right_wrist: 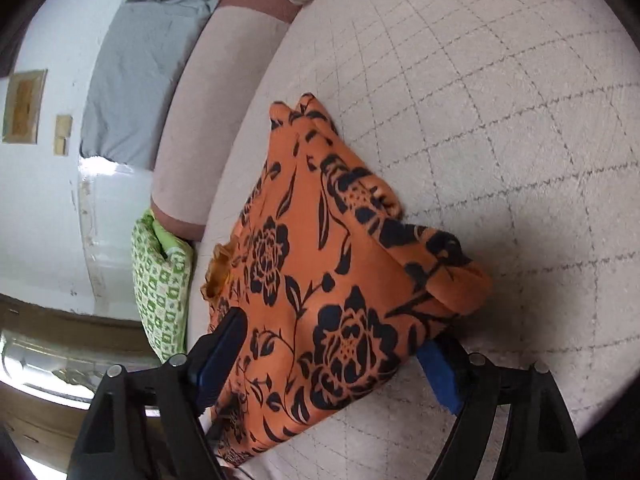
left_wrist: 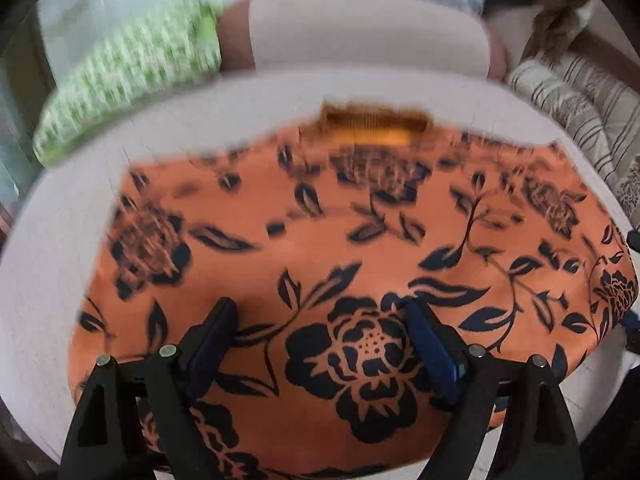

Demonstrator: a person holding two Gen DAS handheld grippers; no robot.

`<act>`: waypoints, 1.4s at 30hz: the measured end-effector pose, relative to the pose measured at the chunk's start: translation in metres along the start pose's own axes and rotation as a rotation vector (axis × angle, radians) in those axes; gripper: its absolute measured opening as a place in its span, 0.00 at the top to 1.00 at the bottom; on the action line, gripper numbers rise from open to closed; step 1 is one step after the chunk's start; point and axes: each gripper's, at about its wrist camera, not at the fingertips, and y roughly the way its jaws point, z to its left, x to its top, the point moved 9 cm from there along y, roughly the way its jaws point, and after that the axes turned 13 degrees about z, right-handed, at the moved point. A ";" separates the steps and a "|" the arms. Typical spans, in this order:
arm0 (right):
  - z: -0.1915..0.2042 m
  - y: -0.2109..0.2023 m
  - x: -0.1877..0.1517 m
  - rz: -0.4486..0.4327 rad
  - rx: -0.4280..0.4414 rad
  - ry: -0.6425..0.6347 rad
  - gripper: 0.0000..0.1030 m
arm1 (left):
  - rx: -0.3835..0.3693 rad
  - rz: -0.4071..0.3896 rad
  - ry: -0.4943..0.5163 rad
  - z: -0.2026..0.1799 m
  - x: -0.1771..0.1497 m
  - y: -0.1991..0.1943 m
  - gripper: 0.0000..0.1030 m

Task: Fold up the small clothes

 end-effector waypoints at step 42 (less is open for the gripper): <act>0.202 0.230 -0.198 0.365 -0.436 -0.987 0.84 | -0.094 -0.134 -0.716 0.248 -0.077 -0.057 0.27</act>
